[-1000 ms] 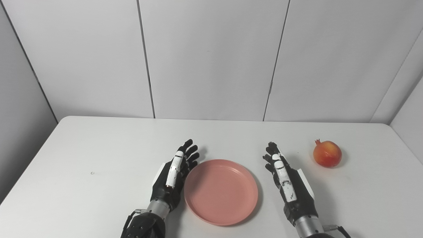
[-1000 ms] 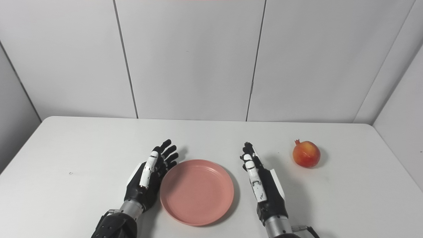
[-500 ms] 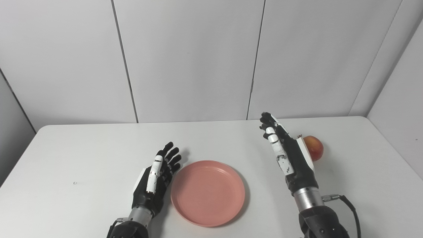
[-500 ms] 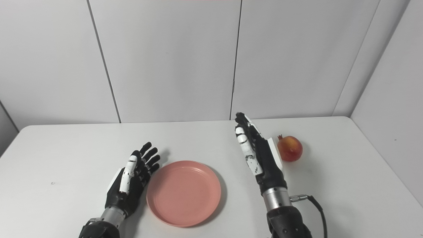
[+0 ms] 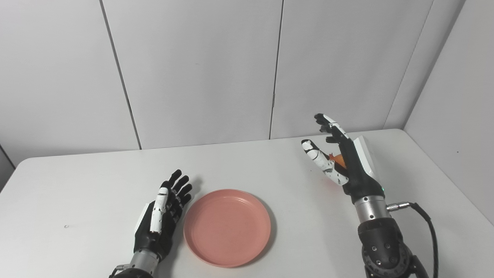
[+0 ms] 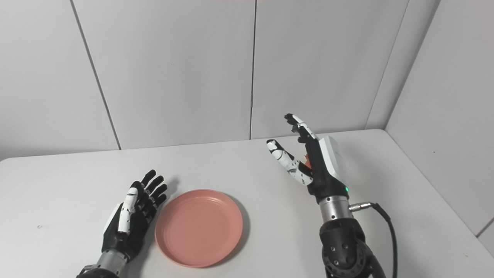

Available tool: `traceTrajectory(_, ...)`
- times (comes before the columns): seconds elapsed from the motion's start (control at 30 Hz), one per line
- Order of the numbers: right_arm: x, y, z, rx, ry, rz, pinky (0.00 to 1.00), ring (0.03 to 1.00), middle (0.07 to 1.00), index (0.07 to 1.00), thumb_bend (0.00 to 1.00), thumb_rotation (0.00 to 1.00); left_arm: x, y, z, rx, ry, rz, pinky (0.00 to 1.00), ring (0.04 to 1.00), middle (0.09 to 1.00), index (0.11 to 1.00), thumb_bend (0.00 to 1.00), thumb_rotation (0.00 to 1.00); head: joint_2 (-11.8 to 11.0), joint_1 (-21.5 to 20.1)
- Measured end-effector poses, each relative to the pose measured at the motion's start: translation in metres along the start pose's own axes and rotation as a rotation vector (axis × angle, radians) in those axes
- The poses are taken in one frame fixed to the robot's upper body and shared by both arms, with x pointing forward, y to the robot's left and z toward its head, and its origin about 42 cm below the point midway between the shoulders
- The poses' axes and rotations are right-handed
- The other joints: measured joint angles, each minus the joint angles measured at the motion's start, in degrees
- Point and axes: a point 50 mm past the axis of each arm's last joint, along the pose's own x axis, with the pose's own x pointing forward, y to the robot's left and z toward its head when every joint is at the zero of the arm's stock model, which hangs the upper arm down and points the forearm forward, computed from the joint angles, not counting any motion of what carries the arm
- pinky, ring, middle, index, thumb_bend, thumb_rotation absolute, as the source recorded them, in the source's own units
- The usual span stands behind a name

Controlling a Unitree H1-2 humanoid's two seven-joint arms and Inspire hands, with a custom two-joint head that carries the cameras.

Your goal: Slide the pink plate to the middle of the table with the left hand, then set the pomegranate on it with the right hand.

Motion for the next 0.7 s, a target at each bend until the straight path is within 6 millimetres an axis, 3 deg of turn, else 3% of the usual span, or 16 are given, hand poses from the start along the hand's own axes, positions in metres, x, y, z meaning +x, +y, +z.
traceTrajectory(0.07,0.001,-0.005,-0.002,-0.022,0.003,-0.016,0.78,0.844,0.867,0.861,0.68,0.75,0.000,0.001,-0.001,-0.005,-0.004,-0.009,0.97,0.939,0.946,0.931,0.39,1.00,-0.09,-0.44)
traceTrajectory(0.17,0.003,-0.010,-0.003,-0.053,0.003,-0.041,0.79,0.851,0.875,0.873,0.75,0.62,0.000,0.004,-0.001,-0.012,-0.010,-0.009,0.97,0.941,0.949,0.932,0.39,1.00,-0.26,-1.32)
traceTrajectory(0.5,0.011,-0.029,-0.010,-0.194,0.032,-0.104,0.79,0.877,0.904,0.900,0.86,0.47,0.000,0.010,0.000,-0.016,-0.013,-0.018,0.98,0.950,0.954,0.940,0.38,1.00,-0.26,-2.20)
traceTrajectory(0.7,0.013,-0.030,-0.020,-0.234,0.061,-0.091,0.77,0.880,0.914,0.911,0.90,0.45,0.000,0.013,0.000,-0.016,-0.013,-0.034,0.97,0.947,0.953,0.940,0.38,1.00,-0.09,-2.37)
